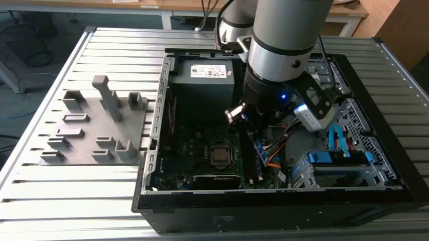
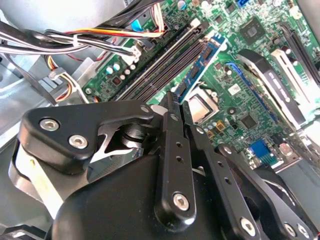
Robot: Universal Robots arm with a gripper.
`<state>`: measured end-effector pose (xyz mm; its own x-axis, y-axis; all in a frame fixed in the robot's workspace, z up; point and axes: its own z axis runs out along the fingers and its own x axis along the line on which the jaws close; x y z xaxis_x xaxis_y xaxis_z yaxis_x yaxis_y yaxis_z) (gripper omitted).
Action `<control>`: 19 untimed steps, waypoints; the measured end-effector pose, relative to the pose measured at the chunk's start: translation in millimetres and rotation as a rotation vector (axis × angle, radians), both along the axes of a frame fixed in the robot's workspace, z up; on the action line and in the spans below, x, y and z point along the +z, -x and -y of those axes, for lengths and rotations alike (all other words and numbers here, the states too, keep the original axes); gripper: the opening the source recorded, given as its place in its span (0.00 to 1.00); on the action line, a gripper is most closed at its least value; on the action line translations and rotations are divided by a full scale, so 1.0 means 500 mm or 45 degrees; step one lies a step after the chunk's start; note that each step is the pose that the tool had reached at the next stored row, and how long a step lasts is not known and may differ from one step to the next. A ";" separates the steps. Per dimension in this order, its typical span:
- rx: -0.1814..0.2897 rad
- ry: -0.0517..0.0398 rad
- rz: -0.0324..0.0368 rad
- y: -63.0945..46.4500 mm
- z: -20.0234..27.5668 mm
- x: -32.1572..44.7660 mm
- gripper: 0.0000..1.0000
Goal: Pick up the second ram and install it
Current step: 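Insert the second ram into the second slot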
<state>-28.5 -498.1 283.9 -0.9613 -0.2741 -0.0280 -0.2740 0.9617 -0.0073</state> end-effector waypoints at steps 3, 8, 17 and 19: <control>-0.011 0.000 0.0000 0.000 0.0000 0.000 0.14; -0.029 0.000 0.0000 0.000 0.0000 0.000 0.14; -0.059 0.000 0.0000 0.000 0.0000 0.000 0.14; -0.065 0.000 0.0000 0.000 0.0000 0.000 0.14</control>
<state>-28.5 -498.1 283.9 -0.9741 -0.2245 -0.0280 -0.2243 0.9745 -0.0073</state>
